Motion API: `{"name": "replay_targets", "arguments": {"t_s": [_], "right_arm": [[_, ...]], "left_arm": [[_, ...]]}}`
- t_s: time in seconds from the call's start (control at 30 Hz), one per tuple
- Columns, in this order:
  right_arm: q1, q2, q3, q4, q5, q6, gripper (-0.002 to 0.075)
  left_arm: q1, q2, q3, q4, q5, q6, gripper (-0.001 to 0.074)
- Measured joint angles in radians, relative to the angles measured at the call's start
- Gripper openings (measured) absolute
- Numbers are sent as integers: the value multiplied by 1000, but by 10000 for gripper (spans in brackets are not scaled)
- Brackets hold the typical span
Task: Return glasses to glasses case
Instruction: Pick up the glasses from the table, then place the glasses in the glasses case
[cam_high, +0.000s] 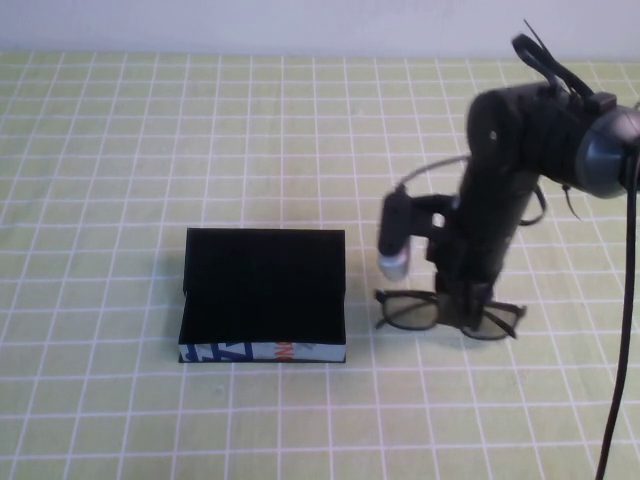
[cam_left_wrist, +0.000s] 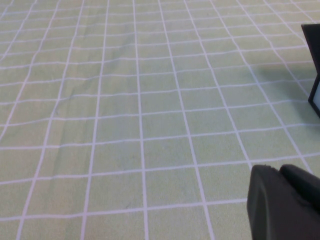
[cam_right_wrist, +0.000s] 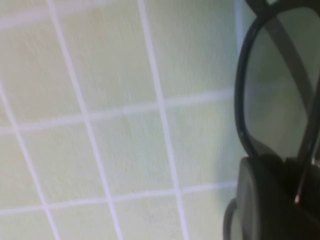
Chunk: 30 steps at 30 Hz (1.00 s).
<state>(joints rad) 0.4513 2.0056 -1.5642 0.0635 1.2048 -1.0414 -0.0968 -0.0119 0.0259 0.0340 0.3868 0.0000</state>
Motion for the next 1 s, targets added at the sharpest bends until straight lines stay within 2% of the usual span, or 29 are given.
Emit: {"name": "replay_targets", "arguments": {"t_s": [0.23,0.47,0.67,1.0], "right_arm": [[178,-54,-155,-4,8,67,53],[312,62,-338,-88,20,147,52],[356,166,-449,-105,21,185,51],[378,198,-480,-94,22,185,51]], "left_arm": [[0,0,0,0,0,0,-2],[0,0,0,0,0,0,-2],[0,0,0,0,0,0,-2],[0,0,0,0,0,0,-2]]}}
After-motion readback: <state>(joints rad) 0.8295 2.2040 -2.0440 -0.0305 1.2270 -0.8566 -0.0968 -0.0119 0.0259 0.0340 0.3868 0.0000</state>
